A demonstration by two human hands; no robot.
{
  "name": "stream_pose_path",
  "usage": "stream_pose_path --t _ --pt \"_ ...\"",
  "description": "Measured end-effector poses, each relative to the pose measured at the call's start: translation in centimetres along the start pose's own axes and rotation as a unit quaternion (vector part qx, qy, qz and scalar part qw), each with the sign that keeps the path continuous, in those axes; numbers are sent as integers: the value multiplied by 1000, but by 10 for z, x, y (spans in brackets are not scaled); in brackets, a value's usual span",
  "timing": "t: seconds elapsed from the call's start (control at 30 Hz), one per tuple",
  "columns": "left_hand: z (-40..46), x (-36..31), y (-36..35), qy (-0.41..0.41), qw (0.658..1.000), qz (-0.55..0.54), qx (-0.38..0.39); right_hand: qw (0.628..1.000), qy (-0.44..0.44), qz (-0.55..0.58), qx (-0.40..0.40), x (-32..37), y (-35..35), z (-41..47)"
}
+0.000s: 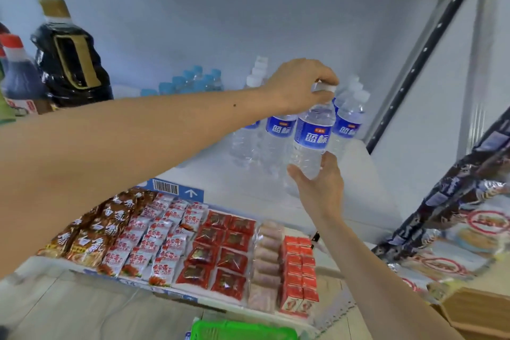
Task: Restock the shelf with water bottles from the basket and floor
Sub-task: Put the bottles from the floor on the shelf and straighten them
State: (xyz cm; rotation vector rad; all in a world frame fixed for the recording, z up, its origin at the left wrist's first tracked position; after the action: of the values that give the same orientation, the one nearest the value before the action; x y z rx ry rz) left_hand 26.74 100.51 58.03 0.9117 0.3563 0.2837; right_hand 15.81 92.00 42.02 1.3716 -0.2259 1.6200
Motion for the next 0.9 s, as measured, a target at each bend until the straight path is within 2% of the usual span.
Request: stream_pose_path --t 0.23,0.6,0.9 --pt "28 -4 -30 -14 994 93 58 999 -18 26 12 -42 -9 36" --pt "52 -2 -44 -30 993 104 44 997 -23 67 -27 -53 -27 61" --pt "56 7 -41 -21 992 112 45 998 -30 50 -37 -51 -37 70"
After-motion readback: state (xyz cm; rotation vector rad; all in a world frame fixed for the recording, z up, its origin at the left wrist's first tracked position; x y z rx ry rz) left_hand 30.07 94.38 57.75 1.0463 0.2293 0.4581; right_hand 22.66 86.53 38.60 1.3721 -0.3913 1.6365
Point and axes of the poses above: each hand's wrist, its own z-axis towards the middle knuckle, its own y-axis out of the back of the hand, x = y × z, the point moved 1 cm from there along z, towards the middle knuckle, and after that the axes turned 6 degrees about z, right-handed, at the moved point
